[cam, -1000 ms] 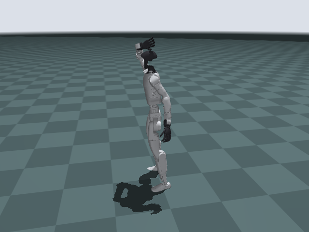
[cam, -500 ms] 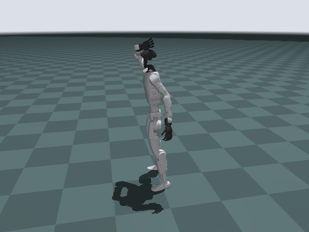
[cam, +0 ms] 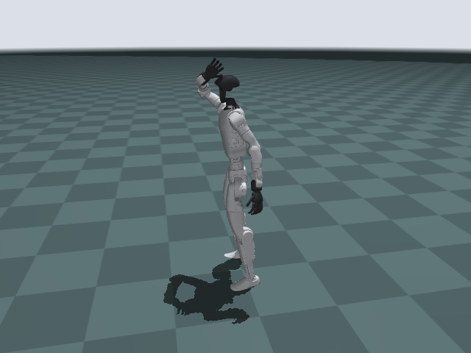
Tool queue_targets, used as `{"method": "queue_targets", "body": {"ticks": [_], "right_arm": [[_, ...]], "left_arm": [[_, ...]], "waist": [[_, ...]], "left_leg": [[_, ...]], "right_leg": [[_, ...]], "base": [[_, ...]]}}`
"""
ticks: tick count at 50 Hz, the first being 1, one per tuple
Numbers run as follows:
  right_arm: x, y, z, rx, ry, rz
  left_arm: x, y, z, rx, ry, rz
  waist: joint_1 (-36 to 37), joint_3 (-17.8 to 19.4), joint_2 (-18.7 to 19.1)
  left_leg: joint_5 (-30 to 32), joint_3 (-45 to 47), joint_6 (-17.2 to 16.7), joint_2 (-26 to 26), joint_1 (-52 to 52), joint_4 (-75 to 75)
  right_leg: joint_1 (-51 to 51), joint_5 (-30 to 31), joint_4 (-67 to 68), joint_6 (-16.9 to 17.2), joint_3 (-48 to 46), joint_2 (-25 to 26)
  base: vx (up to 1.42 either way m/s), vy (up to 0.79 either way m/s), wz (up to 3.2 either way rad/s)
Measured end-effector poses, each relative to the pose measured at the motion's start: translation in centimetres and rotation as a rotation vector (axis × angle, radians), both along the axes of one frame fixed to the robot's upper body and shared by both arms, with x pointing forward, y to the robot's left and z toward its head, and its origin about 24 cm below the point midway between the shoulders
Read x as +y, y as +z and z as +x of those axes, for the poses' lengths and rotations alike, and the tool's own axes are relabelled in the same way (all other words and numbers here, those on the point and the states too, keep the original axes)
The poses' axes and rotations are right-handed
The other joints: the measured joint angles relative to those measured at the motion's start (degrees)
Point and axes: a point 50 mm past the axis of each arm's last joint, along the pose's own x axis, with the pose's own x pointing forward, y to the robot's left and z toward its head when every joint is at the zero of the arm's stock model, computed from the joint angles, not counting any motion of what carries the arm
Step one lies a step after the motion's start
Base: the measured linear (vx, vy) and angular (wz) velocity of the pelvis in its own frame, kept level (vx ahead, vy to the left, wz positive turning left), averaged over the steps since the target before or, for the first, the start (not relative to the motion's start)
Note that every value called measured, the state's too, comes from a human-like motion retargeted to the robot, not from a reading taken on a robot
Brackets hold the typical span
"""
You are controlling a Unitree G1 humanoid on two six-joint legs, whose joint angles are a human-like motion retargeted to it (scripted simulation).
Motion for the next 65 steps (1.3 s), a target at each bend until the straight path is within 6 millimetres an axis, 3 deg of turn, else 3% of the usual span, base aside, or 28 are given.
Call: {"method": "queue_targets", "body": {"ticks": [9,17,25,32,38,43,48,55,60,65], "right_arm": [[-2.1,0.2,7.1,0.542,0.186,0.147],[-4.4,-3.2,16.0,0.962,0.18,0.331],[-7.2,-10.6,24.0,1.296,0.023,0.562],[-10.1,-21.5,29.2,1.681,-0.165,0.835],[-11.2,-31.0,30.1,1.998,-0.256,1.018],[-10.8,-35.0,29.3,2.089,-0.319,1.02],[-10.0,-36.2,28.8,2.132,-0.328,0.924],[-8.9,-35.7,28.5,2.17,-0.29,0.738],[-8.3,-35.0,28.1,2.152,-0.263,0.639],[-8.0,-34.8,27.2,2.106,-0.233,0.587]], "left_arm": [[0.0,-0.4,2.3,-0.057,0.044,-0.019],[-0.2,-0.4,4.3,-0.093,-0.001,-0.025],[-0.1,-0.3,6.0,-0.114,-0.075,-0.009],[0.5,0.3,7.8,-0.186,-0.066,0.013],[0.7,0.8,8.8,-0.239,-0.052,0.024],[0.6,0.9,8.8,-0.242,-0.064,0.036],[0.7,1.0,8.7,-0.248,-0.081,0.016],[1.0,1.7,10.5,-0.32,-0.121,-0.001],[0.5,3.8,14.8,-0.465,-0.249,0.064],[-2.5,8.5,22.2,-0.751,-0.465,0.135]], "waist": [[1.6,0.2,-0.4],[4.2,0.7,-0.3],[7.6,1.8,0.0],[10.8,3.1,-0.2],[12.6,4.1,-0.3],[13.1,4.5,-0.3],[12.5,4.3,-0.2],[10.6,3.3,0.0],[9.2,2.5,0.1],[7.8,1.7,0.2]], "left_leg": [[0.0,-0.3,0.1,0.0,0.4,0.2],[0.2,-0.7,0.1,0.0,0.4,0.2],[0.5,-1.6,0.2,0.0,0.1,0.0],[0.9,-3.0,0.4,0.0,-0.2,-0.3],[1.1,-4.2,0.5,0.0,-0.4,-0.5],[1.1,-4.9,0.6,0.0,-0.4,-0.5],[0.9,-5.1,0.6,0.0,-0.3,-0.4],[0.4,-4.8,0.5,0.1,0.0,-0.1],[0.2,-4.7,0.7,0.0,0.2,0.1],[0.0,-5.1,1.0,-0.3,0.3,0.1]], "right_leg": [[0.6,-0.1,0.3,-0.8,0.0,0.0],[0.7,-0.1,0.4,-1.3,-0.3,-0.1],[0.8,-0.1,0.4,-1.7,-1.2,0.0],[1.3,-0.2,0.4,-2.2,-2.6,-0.1],[1.8,-0.4,0.5,-2.4,-3.9,-0.1],[2.1,-0.7,0.6,-2.6,-4.6,-0.2],[2.3,-1.0,0.8,-2.6,-4.8,-0.2],[2.5,-1.3,1.0,-2.6,-4.5,-0.2],[2.7,-1.5,1.1,-2.5,-4.5,-0.3],[3.1,-1.6,1.1,-2.3,-4.8,-0.6]], "base": [[0.0,0.0,0.0],[0.0,0.0,0.0],[0.0,0.0,0.0],[0.0,0.0,0.11],[0.0,0.0,0.12],[0.0,0.0,0.0],[0.0,0.0,0.0],[0.0,0.0,0.0],[0.0,0.0,0.0],[0.0,0.0,0.0]]}}
